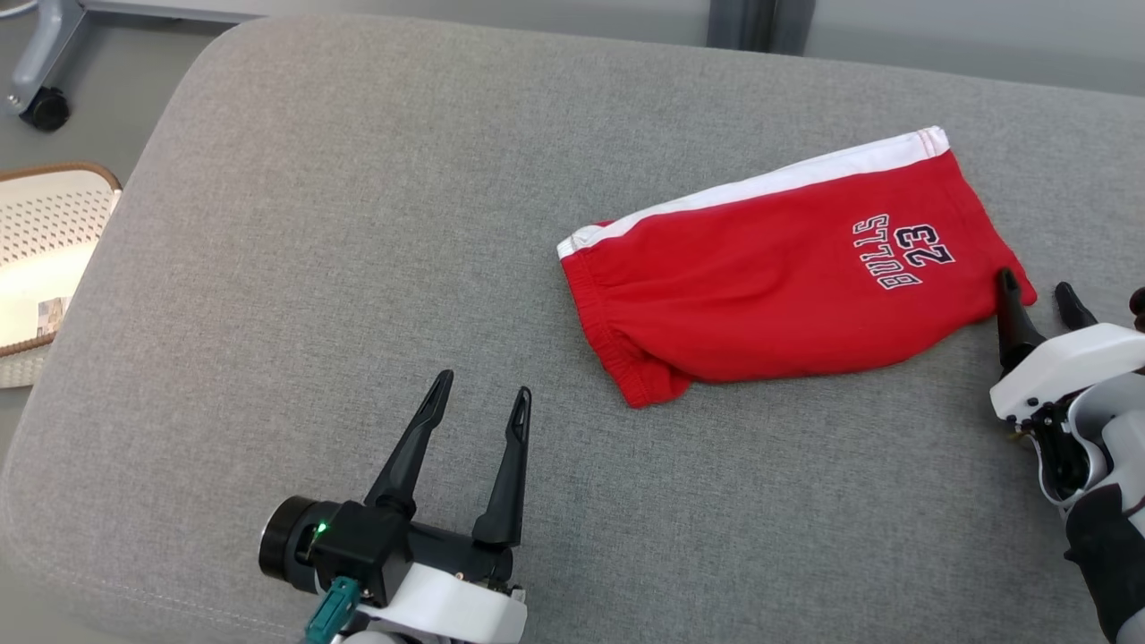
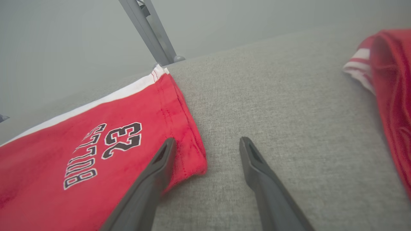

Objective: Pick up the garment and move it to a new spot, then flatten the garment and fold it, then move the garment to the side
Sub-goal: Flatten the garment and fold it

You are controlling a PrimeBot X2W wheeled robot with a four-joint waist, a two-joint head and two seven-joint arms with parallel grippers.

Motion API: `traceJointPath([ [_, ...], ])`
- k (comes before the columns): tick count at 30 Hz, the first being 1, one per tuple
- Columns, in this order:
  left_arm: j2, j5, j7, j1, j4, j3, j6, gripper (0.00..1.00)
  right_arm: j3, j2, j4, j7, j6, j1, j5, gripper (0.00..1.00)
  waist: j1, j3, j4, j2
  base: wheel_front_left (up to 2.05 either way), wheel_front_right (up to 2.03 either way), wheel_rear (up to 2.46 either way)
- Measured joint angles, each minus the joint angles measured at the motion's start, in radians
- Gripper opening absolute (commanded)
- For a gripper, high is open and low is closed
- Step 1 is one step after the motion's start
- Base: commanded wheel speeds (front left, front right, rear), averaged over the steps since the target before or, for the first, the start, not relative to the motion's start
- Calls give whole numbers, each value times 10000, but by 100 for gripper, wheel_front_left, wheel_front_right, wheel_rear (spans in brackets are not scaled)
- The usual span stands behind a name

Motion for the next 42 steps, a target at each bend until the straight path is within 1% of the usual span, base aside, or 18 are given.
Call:
traceJointPath([
  [8,-194,263,0,-243,134,40,-309,100,393,109,895,244,-2,-837,-184,100,0,392,172,0,0,0,0],
  [9,-211,276,0,-283,151,46,-316,100,470,125,953,255,-6,-906,-199,91,0,422,180,0,0,0,0],
  [10,-232,284,0,-310,165,56,-322,100,545,138,1003,259,-6,-959,-232,48,0,447,185,0,0,0,0],
  [11,-251,305,0,-321,186,59,-351,100,614,150,1051,291,-12,-997,-244,30,0,465,188,0,0,0,0],
  [12,-263,326,2,-326,217,65,-378,100,681,167,1083,297,-15,-1030,-242,2,0,472,186,0,0,0,0],
  [13,-270,351,2,-335,234,71,-397,100,750,182,1101,301,-15,-1049,-238,0,0,472,180,0,0,0,0],
  [19,-322,443,0,-390,295,182,-441,100,1114,314,1001,127,-12,-945,-48,0,0,356,27,0,0,0,0],
  [29,-349,610,0,-273,380,343,-579,100,1298,347,257,-297,-2,76,533,0,0,-255,-647,0,0,0,0],
  [36,-295,639,0,-7,435,426,-579,100,1091,13,-483,-341,-2,1015,604,0,0,-779,-1306,0,0,0,0],
  [42,-263,625,0,135,640,401,-581,100,717,-33,-1001,-347,-2,1716,504,0,0,-1163,-1784,0,0,0,0],
])
